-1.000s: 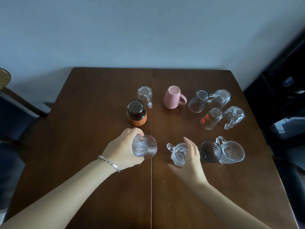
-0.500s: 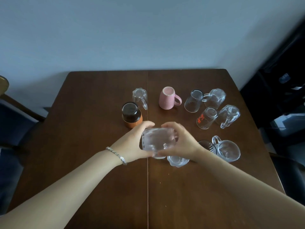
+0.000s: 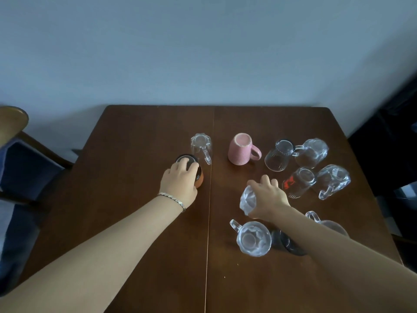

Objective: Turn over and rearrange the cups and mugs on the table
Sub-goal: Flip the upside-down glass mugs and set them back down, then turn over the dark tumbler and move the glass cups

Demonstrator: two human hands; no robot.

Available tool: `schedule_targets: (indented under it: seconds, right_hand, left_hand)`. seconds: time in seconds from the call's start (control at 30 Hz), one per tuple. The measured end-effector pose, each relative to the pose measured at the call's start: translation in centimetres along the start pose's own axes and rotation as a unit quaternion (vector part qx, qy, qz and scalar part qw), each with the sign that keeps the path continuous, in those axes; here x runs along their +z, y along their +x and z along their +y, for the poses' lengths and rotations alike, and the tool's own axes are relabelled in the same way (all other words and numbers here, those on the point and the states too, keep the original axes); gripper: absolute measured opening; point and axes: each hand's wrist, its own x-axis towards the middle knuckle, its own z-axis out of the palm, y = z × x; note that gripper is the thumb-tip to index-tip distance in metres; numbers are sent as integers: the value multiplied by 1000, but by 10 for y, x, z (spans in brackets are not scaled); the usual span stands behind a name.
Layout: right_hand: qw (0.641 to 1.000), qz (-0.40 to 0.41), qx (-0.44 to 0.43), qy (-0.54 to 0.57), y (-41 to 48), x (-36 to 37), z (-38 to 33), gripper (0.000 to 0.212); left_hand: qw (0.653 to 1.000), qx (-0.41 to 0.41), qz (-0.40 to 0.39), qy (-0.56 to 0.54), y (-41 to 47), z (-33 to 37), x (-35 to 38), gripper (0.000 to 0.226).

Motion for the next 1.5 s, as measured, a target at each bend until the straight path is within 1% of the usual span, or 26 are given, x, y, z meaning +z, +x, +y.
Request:
schedule_targets:
  seconds: [0.1,0.17,0.23,0.3,0.37,0.47,0.53,0.6,0.7,0.77,0.83,0.87,0.9,0.97,1.0,1.03,1.1,1.17,1.27,1.33,1.37,1.4,1.43,1.47,1.5]
  right_hand:
    - [1000,-1,-6,1,2,7,-3,70]
    - [1000,-11,-7,3,2,8,-5,70]
    - [1000,-26,-6,11,1,6,-5,74]
    - [999,-31,-12,18,-1,0,-5,77]
    - [999,-20,-30,29,-2,-8,-2,78]
    - [998,4,-55,32,-2,-24,6,68]
    - [997,15,-70,-8,2,-35,18,57]
    - [994,18,-79,-74,12,-47,35,48]
    - [969,-21,-102,-225,31,-56,60,50]
    - [947,-69,-102,-298,43,-53,69,57]
    - [924,-125,-76,-354,54,-42,72,59]
    - [912,-146,-56,-380,59,-35,72,53]
    - [897,-159,-39,-411,64,-28,73,45]
    - [867,-170,-27,-468,68,-20,76,38]
    - [858,-174,-28,-482,68,-20,77,37]
    - [860,-173,-30,-480,67,-21,77,37]
    - [879,-156,-24,-451,61,-30,77,37]
    - [906,-109,-17,-409,49,-47,78,37]
    - [948,-7,-17,-318,17,-81,74,40]
    - [972,46,-21,-231,-7,-101,67,44]
    - [984,71,-20,-162,-17,-109,61,48]
    - [994,87,-16,-69,-28,-114,54,53]
    - [995,95,-14,38,-40,-117,45,59]
    - [986,94,-14,134,-49,-116,35,64]
    - [975,86,-16,203,-58,-114,24,67]
  left_hand:
    - [999,5,-12,51,27,2,4,66]
    - [997,-21,-57,49,45,4,9,73]
    - [991,-71,-111,32,61,4,13,77]
    - [985,-98,-141,34,72,3,17,75]
    - [983,-102,-145,42,78,0,20,73]
    - [986,-86,-139,40,78,1,17,63]
    - [990,-49,-123,52,72,6,10,61]
    - [993,-2,-100,66,63,14,3,65]
    - [993,55,-65,82,51,30,-11,69]
    - [991,74,-45,101,46,39,-18,70]
    - [991,71,-31,111,43,43,-24,70]
    - [992,62,-27,108,41,43,-26,70]
    - [993,50,-23,104,40,41,-27,71]
    - [994,27,-25,103,37,36,-28,74]
    - [994,16,-29,105,35,33,-28,75]
    - [993,5,-36,109,32,30,-27,76]
    - [992,-16,-48,114,26,23,-25,76]
    - [993,-47,-61,94,20,16,-24,73]
    - [989,-119,-85,3,10,5,-26,67]
    - [977,-170,-102,-83,2,-4,-27,65]
    - [964,-197,-110,-138,-3,-8,-28,66]
    - [946,-226,-116,-199,-8,-12,-28,67]
    - [923,-255,-121,-260,-14,-17,-27,70]
    - [898,-280,-126,-316,-21,-22,-26,74]
    - [871,-299,-134,-367,-29,-26,-23,79]
